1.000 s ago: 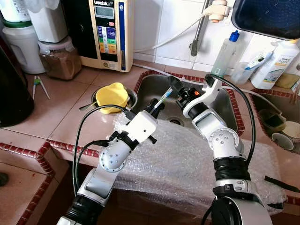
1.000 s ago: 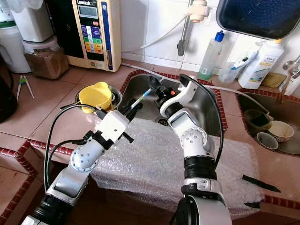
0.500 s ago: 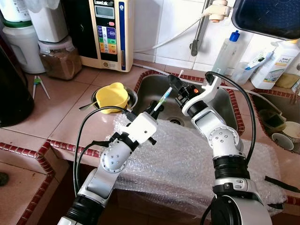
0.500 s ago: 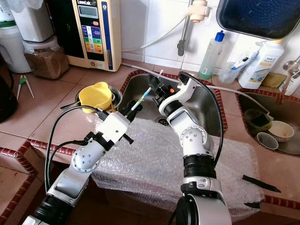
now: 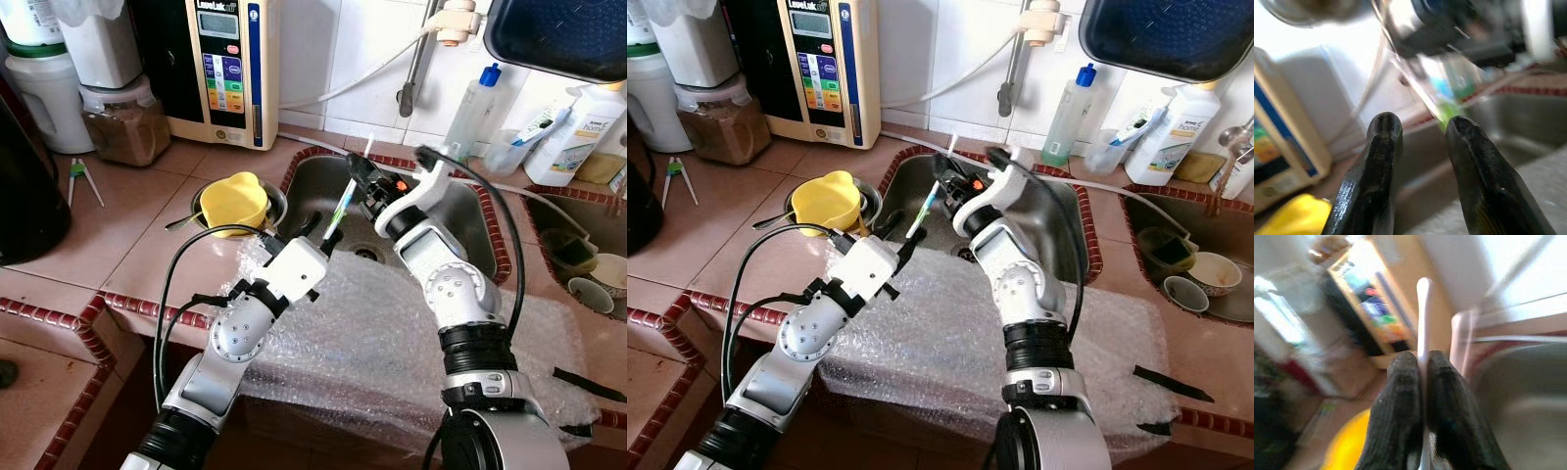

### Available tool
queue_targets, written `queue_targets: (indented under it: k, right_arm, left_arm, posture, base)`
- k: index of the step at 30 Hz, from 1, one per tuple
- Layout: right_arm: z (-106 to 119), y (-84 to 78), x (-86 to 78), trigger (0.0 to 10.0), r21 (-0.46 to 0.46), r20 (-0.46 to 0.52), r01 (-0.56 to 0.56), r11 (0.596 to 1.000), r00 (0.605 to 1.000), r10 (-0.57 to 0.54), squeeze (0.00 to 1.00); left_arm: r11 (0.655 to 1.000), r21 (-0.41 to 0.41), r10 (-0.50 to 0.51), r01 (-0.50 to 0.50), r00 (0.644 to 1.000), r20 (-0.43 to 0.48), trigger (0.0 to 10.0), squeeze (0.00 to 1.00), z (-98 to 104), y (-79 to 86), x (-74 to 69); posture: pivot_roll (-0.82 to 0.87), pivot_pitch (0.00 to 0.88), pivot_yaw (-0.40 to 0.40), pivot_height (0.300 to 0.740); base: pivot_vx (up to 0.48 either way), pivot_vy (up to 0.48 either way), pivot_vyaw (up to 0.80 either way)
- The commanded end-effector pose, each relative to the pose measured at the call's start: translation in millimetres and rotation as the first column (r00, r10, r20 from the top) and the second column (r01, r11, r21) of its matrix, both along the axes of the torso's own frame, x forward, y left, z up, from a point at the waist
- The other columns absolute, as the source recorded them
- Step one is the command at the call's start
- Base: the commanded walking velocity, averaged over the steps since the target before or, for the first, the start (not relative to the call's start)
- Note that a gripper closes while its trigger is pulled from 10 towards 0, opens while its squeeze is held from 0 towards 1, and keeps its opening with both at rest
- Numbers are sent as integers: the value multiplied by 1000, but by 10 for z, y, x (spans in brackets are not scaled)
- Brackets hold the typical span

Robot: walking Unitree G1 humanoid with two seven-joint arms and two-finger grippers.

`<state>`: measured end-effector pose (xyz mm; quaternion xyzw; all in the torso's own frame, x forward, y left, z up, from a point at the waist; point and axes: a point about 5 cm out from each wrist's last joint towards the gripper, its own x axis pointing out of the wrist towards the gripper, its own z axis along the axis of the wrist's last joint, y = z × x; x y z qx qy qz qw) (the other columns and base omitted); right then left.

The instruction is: Kitchen organization

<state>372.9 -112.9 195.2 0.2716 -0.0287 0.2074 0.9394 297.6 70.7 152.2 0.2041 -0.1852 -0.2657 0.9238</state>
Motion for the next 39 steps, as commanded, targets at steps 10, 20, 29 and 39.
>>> queue_targets:
  k: [10,20,29,39]
  right_arm:
    - [-136,-244,170,0,-442,106,121,889,991,-82,0]
    - [-413,-460,164,510,-684,66,76,726,997,-43,122]
    - [-651,-408,125,10000,-755,-55,-32,655,998,-14,1000]
    - [-648,-458,135,10000,-750,-55,-17,661,998,-37,1000]
  left_arm:
    - [983,53,-167,175,977,-135,10000,1000,2,102,30]
    - [952,134,-241,274,945,-220,10000,1000,-91,196,-27]
    - [947,124,-263,295,938,-226,10000,1000,-87,85,-30]
    - [951,118,-255,285,941,-223,10000,1000,-86,70,-30]
  posture:
    - [54,0,-63,740]
    - [61,2,-53,740]
    - [64,3,-56,740]
    - [61,5,-56,740]
  base:
    - [0,0,0]
    - [0,0,0]
    - [0,0,0]
    - [0,0,0]
